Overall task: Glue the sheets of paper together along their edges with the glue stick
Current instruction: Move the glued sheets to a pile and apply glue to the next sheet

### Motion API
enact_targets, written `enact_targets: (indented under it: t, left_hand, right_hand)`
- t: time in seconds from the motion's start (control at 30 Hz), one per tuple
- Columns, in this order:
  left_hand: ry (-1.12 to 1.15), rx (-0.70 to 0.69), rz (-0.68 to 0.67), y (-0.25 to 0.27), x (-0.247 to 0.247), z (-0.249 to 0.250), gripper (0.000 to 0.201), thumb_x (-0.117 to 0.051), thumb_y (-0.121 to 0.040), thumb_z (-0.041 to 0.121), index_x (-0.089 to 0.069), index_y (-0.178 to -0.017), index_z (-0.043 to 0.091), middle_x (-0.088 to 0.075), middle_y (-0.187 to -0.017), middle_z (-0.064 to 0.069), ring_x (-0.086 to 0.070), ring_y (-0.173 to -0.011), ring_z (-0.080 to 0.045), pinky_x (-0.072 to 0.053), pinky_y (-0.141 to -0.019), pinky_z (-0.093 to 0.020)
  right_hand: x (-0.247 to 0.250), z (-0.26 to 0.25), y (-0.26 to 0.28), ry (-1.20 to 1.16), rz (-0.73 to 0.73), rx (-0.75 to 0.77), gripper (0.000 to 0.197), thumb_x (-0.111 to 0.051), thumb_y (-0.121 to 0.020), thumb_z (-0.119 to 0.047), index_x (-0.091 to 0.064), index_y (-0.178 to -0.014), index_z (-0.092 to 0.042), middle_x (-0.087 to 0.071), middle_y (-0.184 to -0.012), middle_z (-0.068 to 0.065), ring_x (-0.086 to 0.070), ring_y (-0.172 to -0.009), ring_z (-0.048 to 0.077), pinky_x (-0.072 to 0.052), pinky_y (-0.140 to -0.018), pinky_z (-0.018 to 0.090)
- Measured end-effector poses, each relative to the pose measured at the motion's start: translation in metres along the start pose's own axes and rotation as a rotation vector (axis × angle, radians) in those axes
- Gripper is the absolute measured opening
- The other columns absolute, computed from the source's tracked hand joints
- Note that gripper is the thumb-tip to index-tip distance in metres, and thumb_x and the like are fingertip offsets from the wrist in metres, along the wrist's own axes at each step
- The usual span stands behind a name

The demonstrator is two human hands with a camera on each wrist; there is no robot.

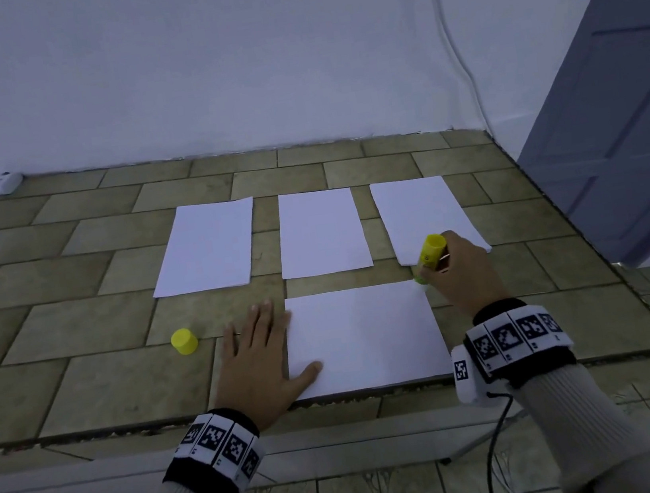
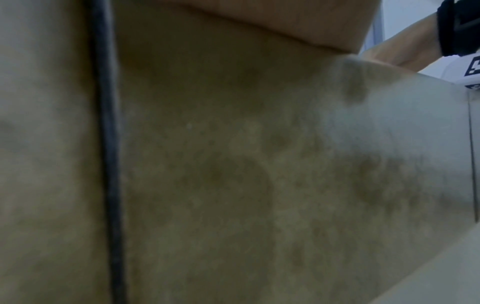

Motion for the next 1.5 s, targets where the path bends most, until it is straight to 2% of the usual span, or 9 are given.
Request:
enact_targets:
  t: [0.13, 0.27, 0.37, 0.6, 0.87, 1.07, 1.2, 1.33, 1.5]
  left_hand:
    - [-0.001, -0.002, -0.022, 0.000, 0.002, 0.001, 0.114, -0.006, -0.069, 0.095, -0.017, -0.156, 0.021, -0.006, -0.163, -0.004, 0.001, -0.151, -0.021, 0.001, -0.120, -0.053]
    - [-0.039, -0.004, -0.046, 0.000, 0.003, 0.001, 0.121, -0.005, -0.064, 0.099, -0.011, -0.156, 0.021, 0.000, -0.164, -0.004, 0.004, -0.151, -0.022, 0.003, -0.119, -0.053]
    - [-0.034, -0.004, -0.057, 0.001, 0.002, 0.002, 0.123, -0.003, -0.063, 0.099, -0.009, -0.157, 0.020, 0.001, -0.164, -0.005, 0.005, -0.151, -0.022, 0.003, -0.119, -0.054]
    - [-0.044, 0.003, -0.084, 0.000, 0.002, 0.002, 0.126, 0.003, -0.059, 0.100, 0.002, -0.156, 0.020, 0.007, -0.164, -0.001, 0.014, -0.149, -0.018, 0.009, -0.118, -0.051]
    - [-0.049, 0.021, -0.096, 0.001, 0.005, 0.002, 0.127, 0.005, -0.056, 0.100, 0.002, -0.156, 0.022, 0.011, -0.163, -0.001, 0.012, -0.150, -0.019, 0.005, -0.119, -0.053]
    - [-0.030, 0.002, -0.060, 0.001, 0.006, 0.003, 0.127, 0.004, -0.058, 0.099, -0.011, -0.156, 0.021, -0.001, -0.164, -0.004, 0.005, -0.151, -0.021, 0.003, -0.120, -0.053]
    - [-0.022, -0.005, -0.031, 0.002, 0.006, 0.003, 0.123, -0.001, -0.062, 0.098, -0.017, -0.156, 0.019, -0.008, -0.163, -0.007, -0.002, -0.151, -0.023, -0.003, -0.119, -0.055]
    - [-0.035, 0.005, -0.055, 0.002, 0.006, 0.004, 0.127, 0.005, -0.059, 0.099, -0.012, -0.156, 0.020, -0.002, -0.164, -0.006, 0.002, -0.151, -0.023, -0.001, -0.120, -0.054]
    - [-0.044, 0.002, -0.057, 0.002, 0.007, 0.005, 0.126, 0.007, -0.060, 0.098, -0.012, -0.156, 0.020, -0.001, -0.164, -0.006, 0.003, -0.151, -0.023, 0.000, -0.120, -0.054]
  right_hand:
    - [-0.012, -0.029, 0.011, -0.150, -0.031, 0.068, 0.017, -0.072, -0.076, -0.014, -0.058, -0.082, -0.007, -0.065, -0.084, 0.009, -0.063, -0.079, 0.024, -0.053, -0.075, 0.039]
    - [-0.045, -0.085, 0.038, -0.282, -0.241, 0.280, 0.014, -0.070, -0.077, -0.006, -0.056, -0.074, -0.003, -0.061, -0.079, 0.012, -0.060, -0.073, 0.021, -0.054, -0.068, 0.034]
    - [-0.072, -0.109, 0.051, -0.231, -0.362, 0.329, 0.015, -0.070, -0.081, -0.013, -0.056, -0.083, -0.010, -0.058, -0.090, 0.007, -0.059, -0.081, 0.020, -0.054, -0.074, 0.037]
    - [-0.103, -0.124, 0.056, -0.113, -0.407, 0.386, 0.026, -0.070, -0.082, -0.019, -0.057, -0.100, -0.006, -0.055, -0.101, 0.011, -0.056, -0.090, 0.025, -0.052, -0.081, 0.043]
    - [-0.086, -0.101, 0.054, -0.097, -0.358, 0.361, 0.021, -0.069, -0.081, -0.018, -0.057, -0.094, -0.008, -0.056, -0.096, 0.008, -0.057, -0.086, 0.021, -0.053, -0.077, 0.040]
    - [-0.043, -0.058, 0.053, -0.157, -0.222, 0.287, 0.011, -0.066, -0.082, -0.013, -0.059, -0.085, -0.006, -0.061, -0.084, 0.009, -0.062, -0.075, 0.022, -0.053, -0.068, 0.034]
    - [-0.018, -0.029, 0.052, -0.095, -0.124, 0.226, 0.012, -0.068, -0.081, -0.012, -0.060, -0.081, -0.002, -0.062, -0.078, 0.010, -0.062, -0.070, 0.023, -0.054, -0.065, 0.036]
    - [-0.002, -0.007, 0.049, -0.030, -0.062, 0.166, 0.013, -0.066, -0.080, -0.011, -0.057, -0.075, -0.005, -0.058, -0.071, 0.008, -0.055, -0.066, 0.021, -0.043, -0.058, 0.024]
    - [0.002, -0.002, 0.052, -0.105, -0.057, 0.108, 0.012, -0.070, -0.077, -0.014, -0.059, -0.079, -0.008, -0.062, -0.076, 0.007, -0.059, -0.072, 0.021, -0.051, -0.065, 0.034]
Point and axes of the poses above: each hand's wrist, its own y-axis away from the middle knuckle, its own x-axis out of the back of the hand, z = x × y, the point moved 5 cm from there along -y, towards the middle knuckle
